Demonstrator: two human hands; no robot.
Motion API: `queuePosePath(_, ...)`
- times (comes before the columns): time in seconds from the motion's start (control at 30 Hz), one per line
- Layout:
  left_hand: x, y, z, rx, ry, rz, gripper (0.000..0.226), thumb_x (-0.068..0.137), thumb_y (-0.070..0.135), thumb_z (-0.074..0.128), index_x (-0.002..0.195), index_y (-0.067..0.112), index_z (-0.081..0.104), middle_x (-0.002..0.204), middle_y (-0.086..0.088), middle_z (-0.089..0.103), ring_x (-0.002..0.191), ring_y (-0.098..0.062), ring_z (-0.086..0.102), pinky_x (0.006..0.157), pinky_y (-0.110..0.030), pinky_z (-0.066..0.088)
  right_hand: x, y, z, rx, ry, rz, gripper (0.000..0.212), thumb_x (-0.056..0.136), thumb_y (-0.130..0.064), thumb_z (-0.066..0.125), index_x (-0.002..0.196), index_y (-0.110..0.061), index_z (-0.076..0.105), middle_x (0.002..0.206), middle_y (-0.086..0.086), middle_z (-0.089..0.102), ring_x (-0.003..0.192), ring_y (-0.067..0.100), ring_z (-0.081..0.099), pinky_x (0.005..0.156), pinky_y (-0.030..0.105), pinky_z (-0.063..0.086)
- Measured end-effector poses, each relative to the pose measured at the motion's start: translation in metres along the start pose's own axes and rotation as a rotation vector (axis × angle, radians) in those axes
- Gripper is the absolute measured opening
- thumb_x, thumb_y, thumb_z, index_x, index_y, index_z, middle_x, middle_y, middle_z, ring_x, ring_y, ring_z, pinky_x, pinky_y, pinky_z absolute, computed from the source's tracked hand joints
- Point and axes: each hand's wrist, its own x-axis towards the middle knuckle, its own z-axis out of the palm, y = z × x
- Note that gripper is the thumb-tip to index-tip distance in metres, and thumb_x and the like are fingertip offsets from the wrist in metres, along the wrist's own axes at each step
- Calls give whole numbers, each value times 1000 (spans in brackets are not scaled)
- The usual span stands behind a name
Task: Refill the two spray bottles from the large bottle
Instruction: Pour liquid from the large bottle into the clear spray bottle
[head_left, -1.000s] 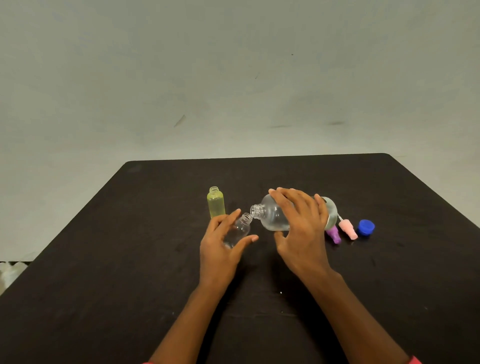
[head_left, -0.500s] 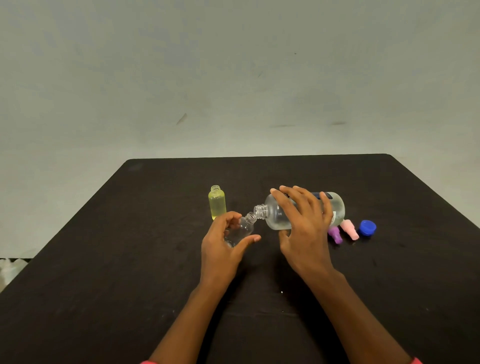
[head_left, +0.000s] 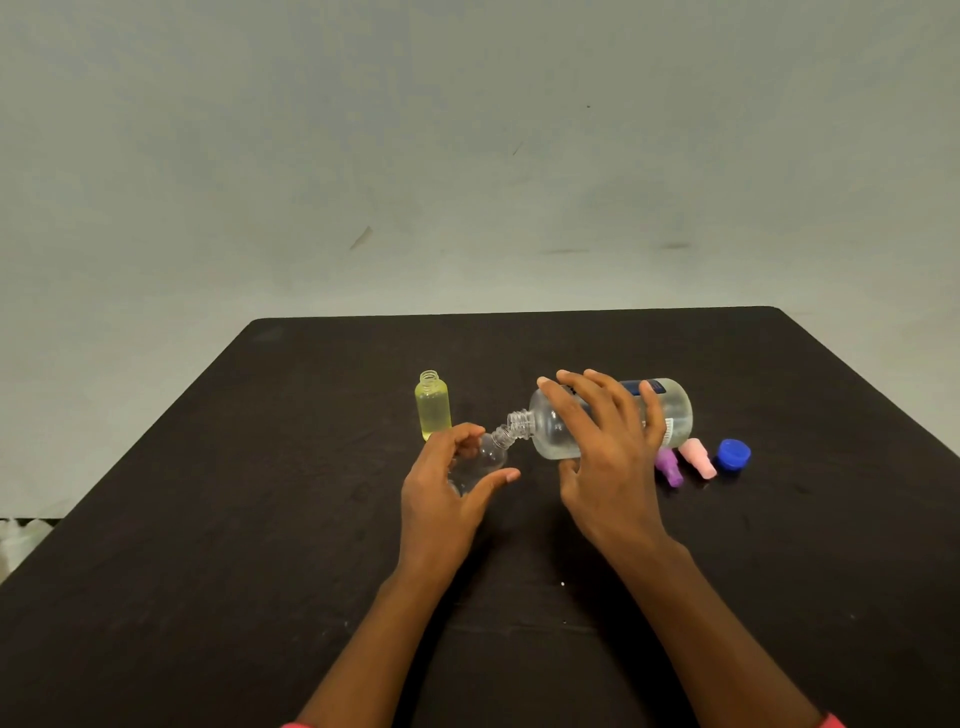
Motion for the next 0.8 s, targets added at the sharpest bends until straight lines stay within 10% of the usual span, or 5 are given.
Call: queuePosePath(0.8,1,-7,0,71,31,65,47,68,30,82,105,44,56,104,16,63,101,-10,61,89,-41,52,1,-2,-2,-2,-23,2,90,52,12,77,130,-23,50,131,3,58,129,21,42,118,40,1)
